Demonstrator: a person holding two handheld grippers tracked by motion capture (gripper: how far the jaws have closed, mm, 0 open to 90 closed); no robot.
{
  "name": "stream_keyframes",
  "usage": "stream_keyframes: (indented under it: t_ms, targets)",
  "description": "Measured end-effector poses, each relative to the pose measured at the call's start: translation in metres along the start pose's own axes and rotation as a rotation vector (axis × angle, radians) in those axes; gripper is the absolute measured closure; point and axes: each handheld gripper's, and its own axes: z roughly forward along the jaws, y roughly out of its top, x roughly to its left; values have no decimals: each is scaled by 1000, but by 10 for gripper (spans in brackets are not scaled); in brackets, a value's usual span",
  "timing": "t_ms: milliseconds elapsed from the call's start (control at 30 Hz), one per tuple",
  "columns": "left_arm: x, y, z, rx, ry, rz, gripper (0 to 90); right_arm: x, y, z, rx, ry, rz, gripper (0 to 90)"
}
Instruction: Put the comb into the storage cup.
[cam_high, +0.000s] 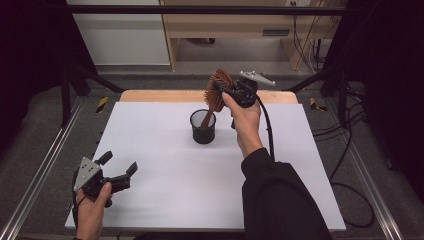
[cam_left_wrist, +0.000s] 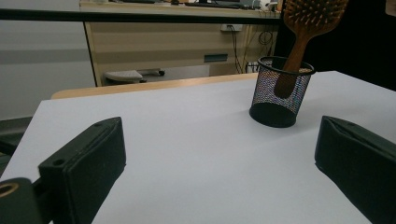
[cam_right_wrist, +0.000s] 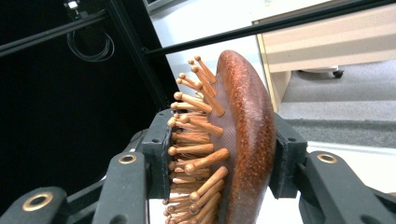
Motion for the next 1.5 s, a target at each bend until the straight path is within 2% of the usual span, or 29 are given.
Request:
stream_keyframes:
  t_ms: [267, 900, 1500]
  targets:
    - [-1, 0, 1, 2, -4, 4, 23, -5, -13, 8, 19, 5, 43, 517]
    - [0, 0, 0, 1, -4, -1, 24, -4, -22, 15, 39, 15, 59, 516]
    - [-1, 0, 1, 5, -11, 7, 24, -4, -31, 20, 32, -4, 82, 514]
